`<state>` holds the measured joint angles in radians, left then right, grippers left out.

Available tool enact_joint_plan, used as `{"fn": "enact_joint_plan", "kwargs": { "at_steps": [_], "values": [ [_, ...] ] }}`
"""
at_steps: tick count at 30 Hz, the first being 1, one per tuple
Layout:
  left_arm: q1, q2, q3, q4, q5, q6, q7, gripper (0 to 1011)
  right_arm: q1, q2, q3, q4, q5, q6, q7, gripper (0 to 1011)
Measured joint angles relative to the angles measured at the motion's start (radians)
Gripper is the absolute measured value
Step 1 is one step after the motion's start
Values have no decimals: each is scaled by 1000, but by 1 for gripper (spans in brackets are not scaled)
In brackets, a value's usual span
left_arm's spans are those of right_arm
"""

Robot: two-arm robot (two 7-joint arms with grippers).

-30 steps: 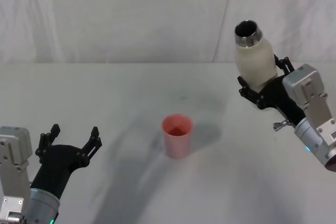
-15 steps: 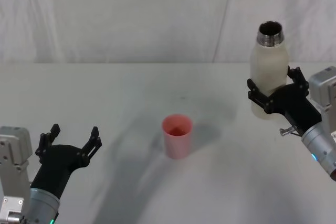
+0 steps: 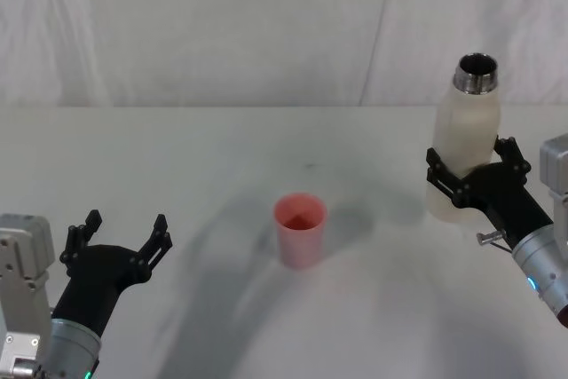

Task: Grasp the thermos with one hand and pour water into the cup lid.

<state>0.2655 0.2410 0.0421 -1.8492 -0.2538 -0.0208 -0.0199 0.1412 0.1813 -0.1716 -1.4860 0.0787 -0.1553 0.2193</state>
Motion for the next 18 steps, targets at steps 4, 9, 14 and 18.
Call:
{"fn": "enact_joint_plan", "kwargs": {
  "at_steps": [4,9,14,18],
  "values": [
    [0,0,0,0,0,0,0,1001,-4,-4,2,4,6,3,-4,955],
    [0,0,0,0,0,0,0,1001,-10,-9,7,12,15,6,-9,955],
    [0,0,0,0,0,0,0,1001,-18,-14,17,22,32,10,-11,955],
    [0,0,0,0,0,0,0,1001,-21,-16,20,30,37,11,-12,955]
  ]
}}
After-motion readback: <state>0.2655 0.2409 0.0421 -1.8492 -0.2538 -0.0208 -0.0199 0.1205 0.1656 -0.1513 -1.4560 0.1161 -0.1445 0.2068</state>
